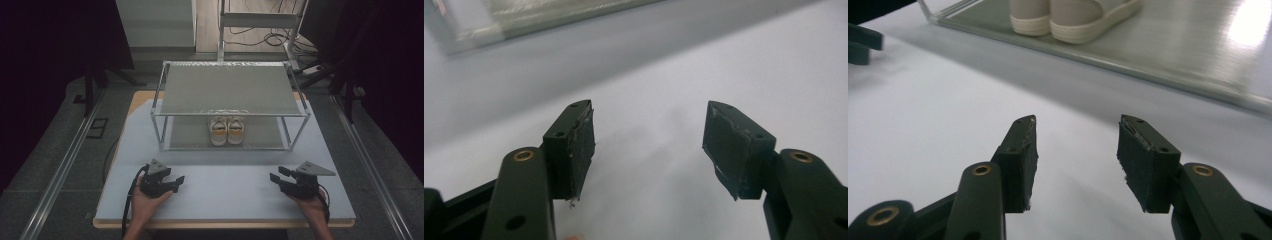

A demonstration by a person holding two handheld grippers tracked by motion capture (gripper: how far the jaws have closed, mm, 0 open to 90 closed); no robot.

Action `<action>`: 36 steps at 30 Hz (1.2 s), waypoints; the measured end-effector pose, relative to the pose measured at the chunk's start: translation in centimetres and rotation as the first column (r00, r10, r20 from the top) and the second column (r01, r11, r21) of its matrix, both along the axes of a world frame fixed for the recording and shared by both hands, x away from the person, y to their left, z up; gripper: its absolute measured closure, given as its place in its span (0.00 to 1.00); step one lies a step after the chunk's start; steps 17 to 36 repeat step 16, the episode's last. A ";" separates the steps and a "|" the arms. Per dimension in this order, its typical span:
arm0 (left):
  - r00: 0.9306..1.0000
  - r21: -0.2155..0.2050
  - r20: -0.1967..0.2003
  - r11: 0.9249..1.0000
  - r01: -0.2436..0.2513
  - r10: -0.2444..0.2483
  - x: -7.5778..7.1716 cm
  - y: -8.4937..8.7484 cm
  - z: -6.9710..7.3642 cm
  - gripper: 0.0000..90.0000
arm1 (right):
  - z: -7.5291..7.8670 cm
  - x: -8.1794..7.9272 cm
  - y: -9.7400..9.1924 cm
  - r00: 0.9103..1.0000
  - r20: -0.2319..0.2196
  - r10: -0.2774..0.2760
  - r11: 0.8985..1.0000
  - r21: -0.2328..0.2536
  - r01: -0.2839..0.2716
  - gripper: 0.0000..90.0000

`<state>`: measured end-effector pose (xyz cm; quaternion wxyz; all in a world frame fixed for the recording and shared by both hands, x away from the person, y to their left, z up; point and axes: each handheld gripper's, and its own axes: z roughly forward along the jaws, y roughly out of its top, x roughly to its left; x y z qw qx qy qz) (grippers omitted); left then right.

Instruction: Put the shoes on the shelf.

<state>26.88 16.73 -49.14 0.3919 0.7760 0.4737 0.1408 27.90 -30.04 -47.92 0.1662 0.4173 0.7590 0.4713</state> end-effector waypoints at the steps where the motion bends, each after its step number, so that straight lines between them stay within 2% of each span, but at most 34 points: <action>1: 1.000 0.001 0.001 1.000 -0.002 0.002 -0.1 0.2 0.0 0.41 | -0.1 -0.2 -0.5 1.000 0.000 -0.006 1.000 0.003 0.006 0.55; 6: 1.000 -0.016 0.014 1.000 -0.006 0.006 -0.3 0.8 0.4 0.41 | -0.3 -0.5 -1.8 0.999 0.001 -0.040 0.999 0.019 0.040 0.55; 12: 1.000 -0.022 0.022 1.000 -0.011 0.012 -0.4 1.2 0.7 0.41 | -0.5 -0.3 -1.5 1.000 0.000 -0.031 1.000 0.002 0.031 0.55; 16: 1.000 -0.009 0.020 1.000 -0.019 0.019 -0.3 1.3 0.6 0.41 | -0.7 -0.2 -1.3 0.999 0.000 -0.036 0.999 -0.015 0.036 0.53; 36: 1.000 -0.009 0.020 1.000 -0.019 0.019 -0.3 1.3 0.6 0.41 | -0.7 -0.2 -1.3 0.999 0.000 -0.036 0.999 -0.015 0.036 0.53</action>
